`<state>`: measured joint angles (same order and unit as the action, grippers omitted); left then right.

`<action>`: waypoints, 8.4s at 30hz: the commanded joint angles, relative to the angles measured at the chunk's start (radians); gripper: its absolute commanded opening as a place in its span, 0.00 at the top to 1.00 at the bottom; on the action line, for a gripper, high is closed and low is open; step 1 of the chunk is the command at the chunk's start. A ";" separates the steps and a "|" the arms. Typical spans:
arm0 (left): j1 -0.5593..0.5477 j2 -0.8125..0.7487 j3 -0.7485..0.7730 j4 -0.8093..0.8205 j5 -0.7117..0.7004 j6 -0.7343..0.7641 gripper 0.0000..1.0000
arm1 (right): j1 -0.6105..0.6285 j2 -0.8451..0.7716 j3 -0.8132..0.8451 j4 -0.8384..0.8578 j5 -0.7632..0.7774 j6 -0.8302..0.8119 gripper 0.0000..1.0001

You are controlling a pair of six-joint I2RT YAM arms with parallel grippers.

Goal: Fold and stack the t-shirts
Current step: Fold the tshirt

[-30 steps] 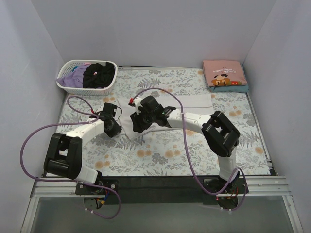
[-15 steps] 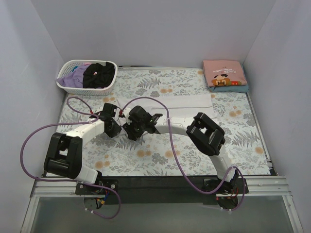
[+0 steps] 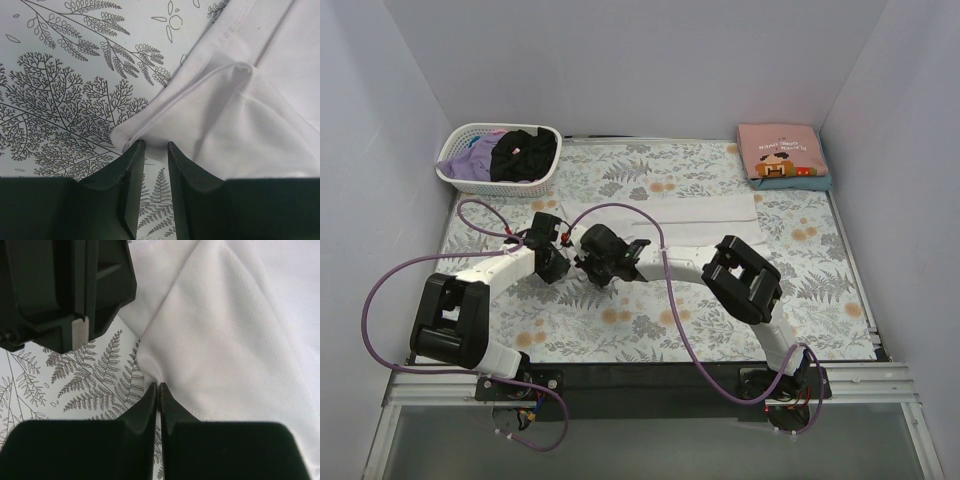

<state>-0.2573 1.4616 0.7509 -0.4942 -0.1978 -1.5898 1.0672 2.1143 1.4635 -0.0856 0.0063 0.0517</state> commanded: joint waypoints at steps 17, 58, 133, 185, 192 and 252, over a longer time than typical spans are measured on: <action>0.004 0.000 -0.025 -0.066 -0.034 0.011 0.75 | -0.124 0.064 0.294 -0.039 0.040 -0.133 0.94; 0.004 0.025 -0.039 -0.050 0.021 0.025 0.75 | -0.415 0.012 0.239 -0.025 -0.359 0.023 0.46; 0.000 -0.144 0.091 -0.077 0.086 0.137 0.46 | -1.007 -0.646 -0.698 0.116 -0.226 0.384 0.42; 0.000 -0.284 -0.078 0.114 0.024 0.252 0.39 | -1.090 -0.374 -0.559 0.325 -0.175 0.602 0.95; 0.001 -0.285 -0.073 0.111 0.034 0.249 0.39 | -1.096 -0.365 -0.471 0.302 -0.310 0.488 0.77; 0.035 -0.481 -0.117 0.134 0.120 0.355 0.16 | -0.403 -0.052 0.090 0.109 -0.509 0.177 0.55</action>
<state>-0.2180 1.0561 0.6590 -0.4324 -0.1139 -1.2919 0.6460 1.9785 1.4612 0.0082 -0.4610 0.2710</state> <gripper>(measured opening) 0.833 0.447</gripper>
